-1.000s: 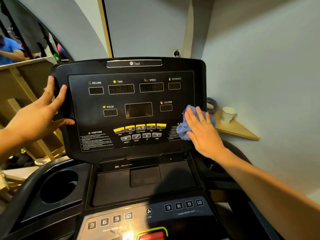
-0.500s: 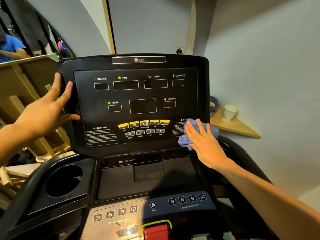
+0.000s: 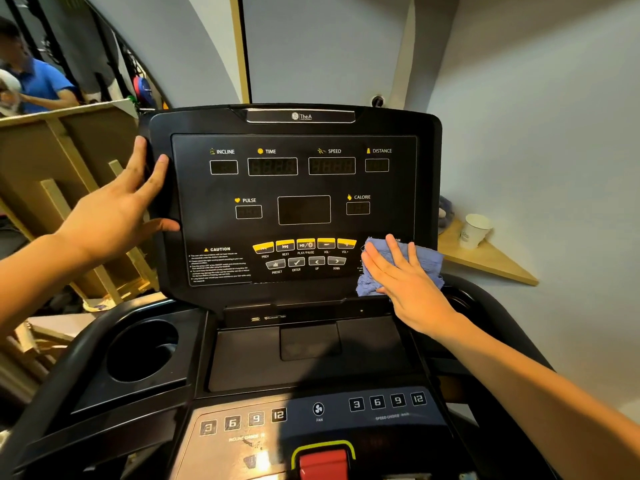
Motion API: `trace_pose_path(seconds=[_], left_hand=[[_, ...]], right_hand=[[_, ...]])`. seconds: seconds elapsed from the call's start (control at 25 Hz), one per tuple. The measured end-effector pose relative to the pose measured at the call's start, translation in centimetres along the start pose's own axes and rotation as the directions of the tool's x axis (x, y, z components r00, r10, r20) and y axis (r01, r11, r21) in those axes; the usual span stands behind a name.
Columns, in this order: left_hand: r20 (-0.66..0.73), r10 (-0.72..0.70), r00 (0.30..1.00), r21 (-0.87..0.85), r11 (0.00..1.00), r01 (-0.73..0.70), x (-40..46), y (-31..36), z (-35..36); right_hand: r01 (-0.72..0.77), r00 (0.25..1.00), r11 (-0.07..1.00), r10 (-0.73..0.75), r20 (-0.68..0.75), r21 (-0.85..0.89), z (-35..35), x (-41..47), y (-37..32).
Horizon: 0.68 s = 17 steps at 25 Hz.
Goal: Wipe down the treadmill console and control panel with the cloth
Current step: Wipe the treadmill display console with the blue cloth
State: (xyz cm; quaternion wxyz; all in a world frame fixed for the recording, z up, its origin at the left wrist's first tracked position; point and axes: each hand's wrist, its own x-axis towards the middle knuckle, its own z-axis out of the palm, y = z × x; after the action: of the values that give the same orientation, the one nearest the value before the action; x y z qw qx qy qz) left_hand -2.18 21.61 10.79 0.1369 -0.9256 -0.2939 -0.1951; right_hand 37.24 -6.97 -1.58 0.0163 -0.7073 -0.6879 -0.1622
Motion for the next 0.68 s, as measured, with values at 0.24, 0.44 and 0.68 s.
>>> trace_pose_path(seconds=[0.24, 0.44, 0.68], left_hand=[[0.017, -0.007, 1.000, 0.000, 1.000, 0.007, 0.0, 0.2, -0.3], [0.047, -0.030, 0.998, -0.005, 1.000, 0.031, 0.0, 0.3, -0.8], [0.083, -0.075, 0.994, -0.008, 0.997, 0.076, 0.1, 0.8, -1.2]], right_hand=[[0.064, 0.998, 0.996, -0.064, -0.001, 0.054, -1.0, 1.8, -1.9], [0.218, 0.974, 0.973, -0.212, -0.082, 0.071, -1.1, 7.0, -9.8], [0.313, 0.943, 0.944, -0.297, -0.150, 0.100, -1.7, 11.7, -18.2]])
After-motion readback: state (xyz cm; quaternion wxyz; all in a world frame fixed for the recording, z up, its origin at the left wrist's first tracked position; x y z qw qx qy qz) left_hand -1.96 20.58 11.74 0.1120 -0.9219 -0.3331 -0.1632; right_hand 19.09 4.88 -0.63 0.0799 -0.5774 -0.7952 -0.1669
